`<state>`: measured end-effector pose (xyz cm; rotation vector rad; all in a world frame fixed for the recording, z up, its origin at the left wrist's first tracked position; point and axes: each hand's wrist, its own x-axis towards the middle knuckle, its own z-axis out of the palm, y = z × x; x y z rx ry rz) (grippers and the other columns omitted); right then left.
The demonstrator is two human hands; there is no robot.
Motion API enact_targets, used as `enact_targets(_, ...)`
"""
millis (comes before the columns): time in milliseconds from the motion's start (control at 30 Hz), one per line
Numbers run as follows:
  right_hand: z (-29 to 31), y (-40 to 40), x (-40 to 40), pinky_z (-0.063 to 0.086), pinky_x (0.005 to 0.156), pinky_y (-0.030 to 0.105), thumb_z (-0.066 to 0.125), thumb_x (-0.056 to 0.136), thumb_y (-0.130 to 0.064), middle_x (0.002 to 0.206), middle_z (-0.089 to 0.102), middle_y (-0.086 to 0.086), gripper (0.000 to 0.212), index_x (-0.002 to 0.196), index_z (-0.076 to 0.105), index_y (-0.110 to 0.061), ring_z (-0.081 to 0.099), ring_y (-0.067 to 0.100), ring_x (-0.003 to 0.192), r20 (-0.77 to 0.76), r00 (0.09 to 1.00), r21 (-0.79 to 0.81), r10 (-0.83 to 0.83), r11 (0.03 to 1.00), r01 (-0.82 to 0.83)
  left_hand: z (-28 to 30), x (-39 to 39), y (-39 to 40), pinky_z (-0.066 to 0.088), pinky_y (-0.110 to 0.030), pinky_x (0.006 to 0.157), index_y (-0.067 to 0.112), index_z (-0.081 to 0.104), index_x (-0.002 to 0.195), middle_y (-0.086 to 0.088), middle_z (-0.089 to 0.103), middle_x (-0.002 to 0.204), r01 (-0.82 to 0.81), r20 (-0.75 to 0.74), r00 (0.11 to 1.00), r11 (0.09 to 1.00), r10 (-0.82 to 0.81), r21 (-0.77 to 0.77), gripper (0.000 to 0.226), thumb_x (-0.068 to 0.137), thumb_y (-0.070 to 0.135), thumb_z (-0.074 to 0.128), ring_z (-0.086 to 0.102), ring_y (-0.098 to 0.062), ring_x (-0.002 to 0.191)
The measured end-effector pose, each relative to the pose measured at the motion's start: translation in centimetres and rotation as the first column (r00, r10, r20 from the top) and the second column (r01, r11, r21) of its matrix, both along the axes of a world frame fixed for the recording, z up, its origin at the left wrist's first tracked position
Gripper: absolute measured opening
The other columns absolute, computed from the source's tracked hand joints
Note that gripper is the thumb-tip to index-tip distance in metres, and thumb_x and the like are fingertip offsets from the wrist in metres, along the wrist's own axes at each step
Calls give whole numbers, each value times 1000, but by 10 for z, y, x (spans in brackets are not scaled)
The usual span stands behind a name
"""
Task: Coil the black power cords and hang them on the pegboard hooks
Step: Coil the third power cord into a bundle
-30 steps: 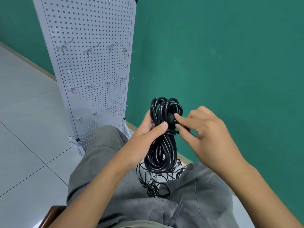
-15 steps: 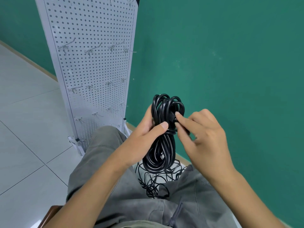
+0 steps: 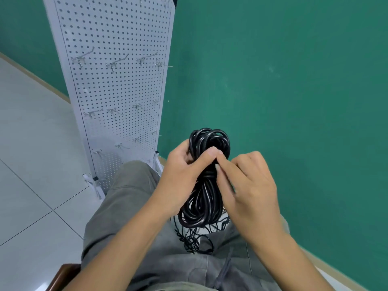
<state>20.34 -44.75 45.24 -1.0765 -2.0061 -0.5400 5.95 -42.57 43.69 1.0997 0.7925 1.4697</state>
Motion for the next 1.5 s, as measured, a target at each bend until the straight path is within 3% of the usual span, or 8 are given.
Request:
enact_targets(367,-5,-13,-7,41,64,38,65,95,-8,74,51,7,24,115,73,1,42,25,70,-89,994,4,-67,998,67,-6,3,-1,52,-51,98,13,71,108,-14,73,105,46,103,994,999,-48,24,14,103,15,58,67,-27,101)
enact_targets(533,11,-5,6,40,69,34,63,96,-9,79,52,5,25,118,71,0,43,24,75,-2,998,-136,58,989,-58,-3,-1,0,54,-46,95,15,71,108,-11,73,103,39,89,995,999,-41,25,14,103,13,58,68,-24,98)
enact_targets(733,3,-2,6,38,65,35,71,87,5,74,48,5,28,115,73,-1,39,24,71,7,999,-130,-50,990,51,-6,10,-3,54,-25,84,14,68,106,2,72,93,-117,-62,990,984,126,134,12,101,6,60,66,-9,89)
enact_targets(1033,10,10,0,37,68,37,70,82,7,80,46,4,24,104,71,-2,37,22,76,225,973,-179,40,984,1,-16,6,4,56,-46,93,17,74,101,-6,76,97,-238,-76,966,963,248,124,8,97,12,68,70,-29,97)
enact_targets(1133,8,11,2,41,67,39,69,87,4,79,49,5,15,100,71,-3,41,25,74,108,994,-126,-11,992,25,-12,5,5,55,-37,91,14,73,102,-10,74,100,-150,-66,985,982,158,113,8,99,19,67,68,-20,95)
enact_targets(1267,-2,11,-1,46,76,30,72,91,-12,79,64,-1,5,94,73,-8,54,24,75,-156,986,-84,-61,995,48,-11,6,5,52,-42,86,6,70,104,-13,69,107,73,122,990,997,-71,-15,53,95,58,59,61,-21,99)
enact_targets(1400,3,10,7,40,77,8,82,81,-13,78,65,-18,18,77,70,-26,62,5,78,-506,849,-304,-155,953,-7,-6,0,7,54,-32,93,-1,66,120,-12,72,117,142,161,977,990,-137,-21,47,103,35,40,65,-17,106)
enact_targets(1500,7,14,19,48,76,18,84,79,-9,72,72,-9,24,69,70,-26,67,5,74,-657,733,-453,-175,869,-199,-7,-7,9,55,-32,97,0,66,125,-16,71,124,224,132,966,975,-223,11,33,99,15,52,68,-22,113)
